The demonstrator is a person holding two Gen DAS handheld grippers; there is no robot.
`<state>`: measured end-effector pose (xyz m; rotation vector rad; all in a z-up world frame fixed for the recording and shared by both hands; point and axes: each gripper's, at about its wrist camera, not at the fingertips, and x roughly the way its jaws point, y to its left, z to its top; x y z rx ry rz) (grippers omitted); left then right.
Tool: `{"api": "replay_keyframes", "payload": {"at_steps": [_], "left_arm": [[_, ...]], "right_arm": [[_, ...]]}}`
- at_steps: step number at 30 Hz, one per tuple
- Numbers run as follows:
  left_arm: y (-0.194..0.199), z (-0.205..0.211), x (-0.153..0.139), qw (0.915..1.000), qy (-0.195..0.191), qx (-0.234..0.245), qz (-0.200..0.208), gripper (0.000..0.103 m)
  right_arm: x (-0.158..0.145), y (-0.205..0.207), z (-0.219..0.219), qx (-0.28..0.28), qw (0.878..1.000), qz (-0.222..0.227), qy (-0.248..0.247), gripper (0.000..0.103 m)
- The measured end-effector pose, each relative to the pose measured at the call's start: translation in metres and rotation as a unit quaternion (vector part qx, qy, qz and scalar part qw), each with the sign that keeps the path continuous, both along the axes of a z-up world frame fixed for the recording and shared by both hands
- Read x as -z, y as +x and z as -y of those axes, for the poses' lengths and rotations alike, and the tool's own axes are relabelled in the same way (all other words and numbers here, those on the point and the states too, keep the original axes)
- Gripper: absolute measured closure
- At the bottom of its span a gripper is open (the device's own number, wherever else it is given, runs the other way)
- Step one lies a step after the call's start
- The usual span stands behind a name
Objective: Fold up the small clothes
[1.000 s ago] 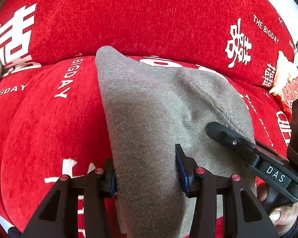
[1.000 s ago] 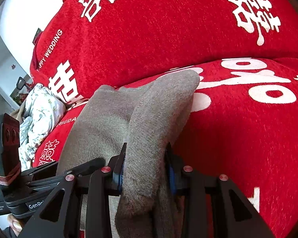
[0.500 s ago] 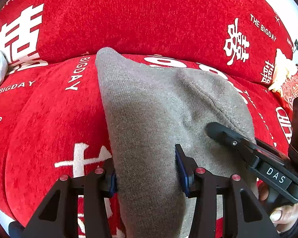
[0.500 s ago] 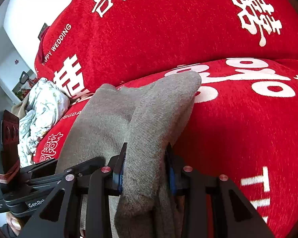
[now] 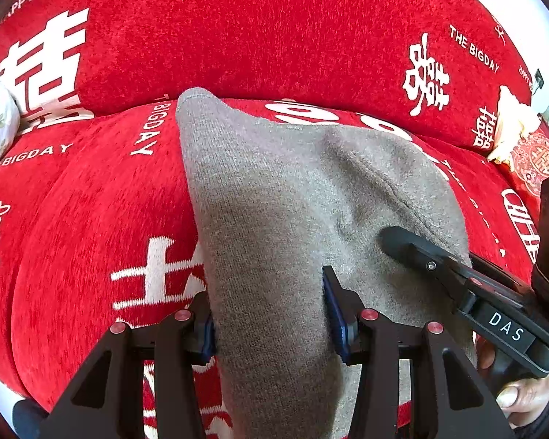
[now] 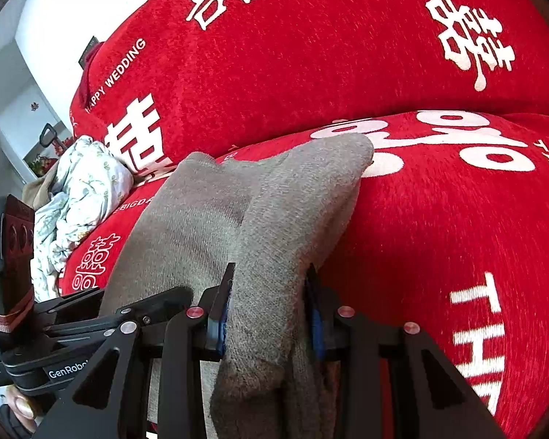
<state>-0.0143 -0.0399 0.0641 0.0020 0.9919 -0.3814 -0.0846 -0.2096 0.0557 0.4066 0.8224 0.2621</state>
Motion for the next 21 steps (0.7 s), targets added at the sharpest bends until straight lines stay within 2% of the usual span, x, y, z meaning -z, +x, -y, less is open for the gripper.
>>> {"api": "replay_keyframes", "payload": {"at_steps": [21], "left_arm": [[-0.027,-0.020,-0.001,0.9998,-0.014,0.001,0.013,0.054]], "right_arm": [[-0.004,-0.029,-0.019,-0.008,1.000,0.020,-0.015,0.067]]}}
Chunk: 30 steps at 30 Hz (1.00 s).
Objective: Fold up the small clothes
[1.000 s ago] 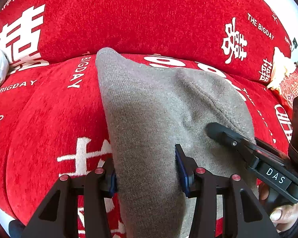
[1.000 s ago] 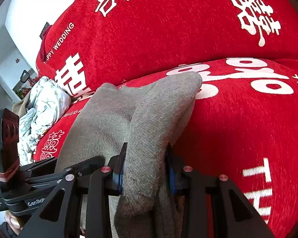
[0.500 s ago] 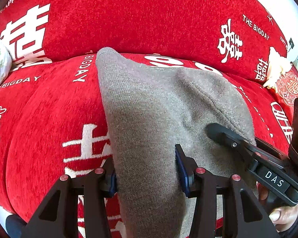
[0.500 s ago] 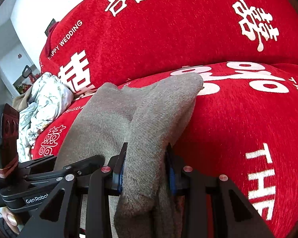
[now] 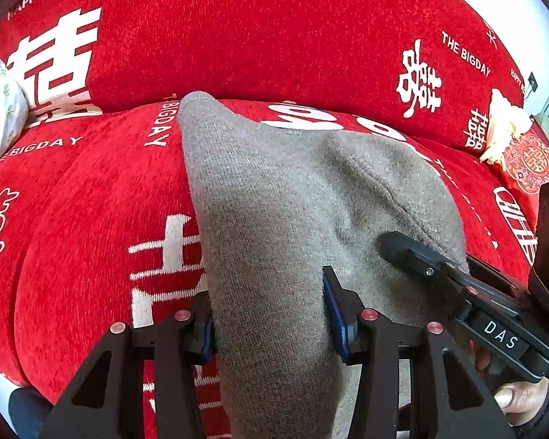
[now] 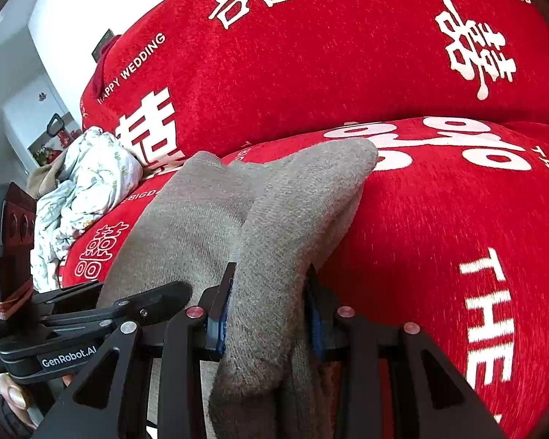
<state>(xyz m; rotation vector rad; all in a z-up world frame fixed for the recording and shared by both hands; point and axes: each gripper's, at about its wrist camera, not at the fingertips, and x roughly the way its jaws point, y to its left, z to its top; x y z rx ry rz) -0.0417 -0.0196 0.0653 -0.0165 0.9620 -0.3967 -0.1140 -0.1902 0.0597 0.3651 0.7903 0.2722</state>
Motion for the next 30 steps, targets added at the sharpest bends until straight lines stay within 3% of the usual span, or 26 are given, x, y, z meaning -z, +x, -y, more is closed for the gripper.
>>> {"api": "replay_keyframes", "payload": {"at_steps": [17,20,25,27,30], "left_arm": [[-0.017,-0.014,0.012,0.9999,-0.015,0.006,0.006,0.054],[-0.019,-0.020,0.015,0.9998,-0.012,0.009,0.016,0.048],[-0.023,-0.029,0.019,0.9993,0.002,0.007,0.036,0.028],[-0.023,-0.033,0.019,0.9995,-0.003,0.008,0.031,0.028],[-0.026,-0.038,0.011,0.9995,-0.009,0.005,0.031,0.028]], "right_arm": [[0.010,-0.012,-0.001,0.004,1.000,-0.005,0.001,0.067],[0.017,-0.011,0.005,0.009,1.000,-0.020,0.012,0.064],[0.022,-0.011,0.010,0.007,1.000,-0.029,0.006,0.054],[0.022,-0.011,0.010,0.007,0.999,-0.031,0.001,0.045],[0.011,-0.015,0.016,0.018,0.999,-0.029,-0.002,0.044]]}}
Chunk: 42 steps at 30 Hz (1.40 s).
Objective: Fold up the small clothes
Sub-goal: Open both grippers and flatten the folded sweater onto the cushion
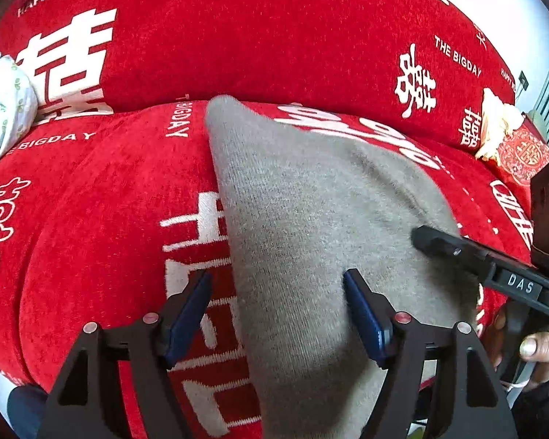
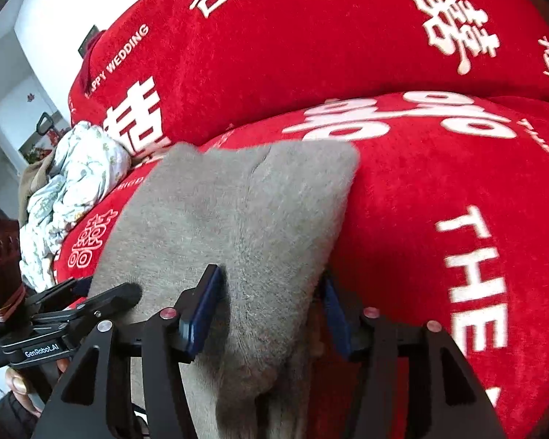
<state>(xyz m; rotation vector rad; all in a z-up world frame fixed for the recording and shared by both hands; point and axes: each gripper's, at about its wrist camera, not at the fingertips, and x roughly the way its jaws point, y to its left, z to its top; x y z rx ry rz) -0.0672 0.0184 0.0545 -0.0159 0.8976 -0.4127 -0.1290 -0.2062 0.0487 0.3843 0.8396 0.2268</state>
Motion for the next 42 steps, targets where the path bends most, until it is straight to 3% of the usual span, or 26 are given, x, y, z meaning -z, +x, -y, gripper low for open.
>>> {"api": "replay_keyframes", "payload": {"at_steps": [2,3,6,9,12,14,19,25,34,42], "left_arm": [[-0.001,-0.004,-0.012,0.9998,-0.003,-0.002,0.021,0.028],[0.002,-0.006,-0.019,0.9995,-0.005,-0.005,0.031,0.028],[0.024,-0.006,-0.027,0.9991,0.010,-0.027,0.030,0.028],[0.054,0.004,-0.011,0.9971,0.066,-0.039,-0.001,0.028],[0.065,0.001,-0.001,0.9975,0.057,-0.038,-0.018,0.026],[0.065,0.000,0.001,0.9974,0.057,-0.039,-0.017,0.023],[0.054,0.000,-0.006,0.9972,0.063,-0.038,-0.010,0.024],[0.015,-0.002,-0.014,0.9979,0.062,-0.017,0.011,0.024],[-0.012,-0.011,-0.002,0.9974,0.068,-0.012,0.018,0.023],[-0.023,-0.013,0.007,0.9966,0.078,-0.009,0.023,0.023]], "right_arm": [[-0.015,-0.004,0.005,0.012,1.000,0.020,-0.004,0.041],[-0.023,-0.006,0.006,0.013,0.999,0.033,-0.001,0.035],[-0.041,0.001,-0.002,-0.008,0.998,0.058,-0.006,0.026],[-0.035,0.026,-0.017,-0.057,0.998,0.031,0.012,0.026],[-0.003,0.055,-0.022,-0.053,0.998,-0.037,0.000,0.026],[0.002,0.057,-0.021,-0.045,0.999,-0.025,-0.005,0.026],[-0.014,0.045,-0.025,-0.042,0.998,-0.032,-0.018,0.026],[-0.037,-0.009,-0.050,-0.080,0.996,0.015,-0.039,0.024],[-0.001,-0.040,-0.081,-0.098,0.989,-0.001,-0.107,0.023],[0.008,-0.050,-0.079,-0.101,0.988,-0.020,-0.114,0.023]]}}
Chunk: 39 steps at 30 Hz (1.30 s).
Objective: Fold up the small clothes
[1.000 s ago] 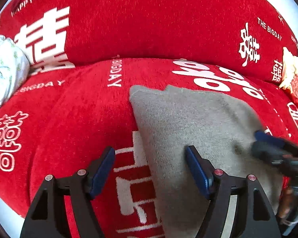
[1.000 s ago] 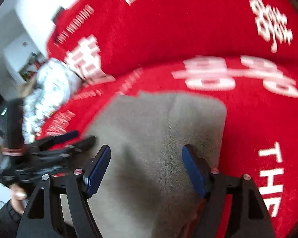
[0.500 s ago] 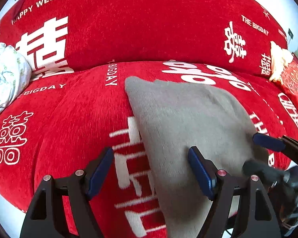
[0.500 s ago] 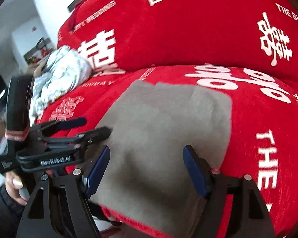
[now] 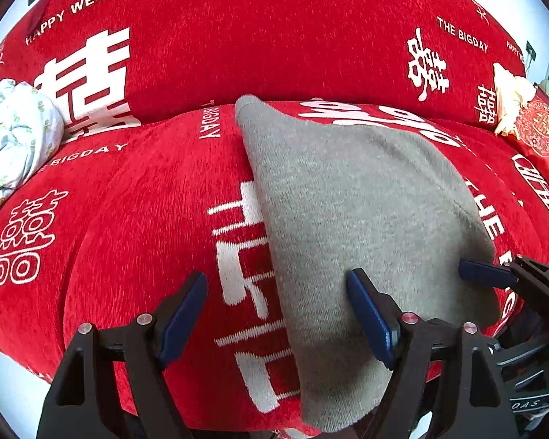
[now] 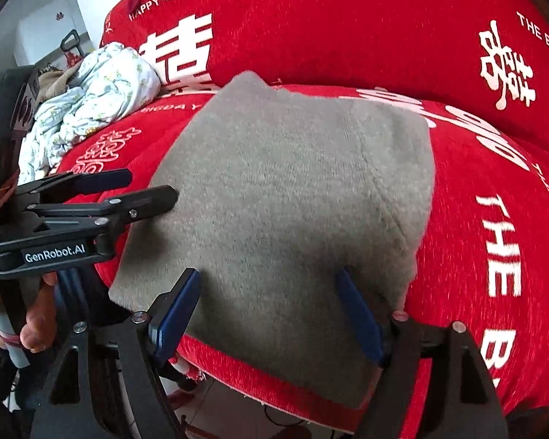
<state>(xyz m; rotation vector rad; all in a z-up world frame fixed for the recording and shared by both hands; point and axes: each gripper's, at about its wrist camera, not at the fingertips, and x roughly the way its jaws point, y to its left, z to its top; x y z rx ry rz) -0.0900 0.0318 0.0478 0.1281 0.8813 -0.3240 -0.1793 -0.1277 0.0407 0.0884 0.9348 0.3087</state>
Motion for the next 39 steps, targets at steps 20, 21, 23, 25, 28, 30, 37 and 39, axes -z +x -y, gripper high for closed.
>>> {"api": "replay_keyframes", "payload": {"at_steps": [20,21,23,25,28,30,37,39], "left_arm": [[-0.055,0.006,-0.027,0.9952,0.058,-0.028,0.074,0.023],[-0.056,0.008,-0.031,0.9946,0.058,-0.030,0.080,0.015],[-0.060,0.011,-0.039,0.9941,0.046,-0.032,0.093,0.000],[-0.060,0.012,-0.043,0.9952,0.032,-0.025,0.089,0.000],[-0.062,0.017,-0.049,0.9953,0.025,-0.020,0.092,0.000],[-0.063,0.020,-0.051,0.9950,0.027,-0.021,0.093,0.000],[-0.071,0.026,-0.051,0.9924,0.034,-0.049,0.108,0.000],[-0.070,0.026,-0.049,0.9926,0.039,-0.054,0.102,0.000]], "right_arm": [[-0.017,-0.025,-0.006,0.048,0.994,-0.022,-0.095,0.020],[-0.022,-0.026,-0.006,0.060,0.992,-0.009,-0.109,0.018],[-0.031,-0.028,-0.008,0.081,0.987,0.020,-0.135,0.017],[-0.038,-0.030,-0.006,0.091,0.986,0.034,-0.135,0.016],[-0.044,-0.029,0.003,0.099,0.989,0.032,-0.103,0.016],[-0.046,-0.030,0.006,0.102,0.990,0.034,-0.097,0.016],[-0.046,-0.031,0.004,0.095,0.990,0.035,-0.099,0.016],[-0.046,-0.032,0.004,0.091,0.990,0.036,-0.103,0.016]]}}
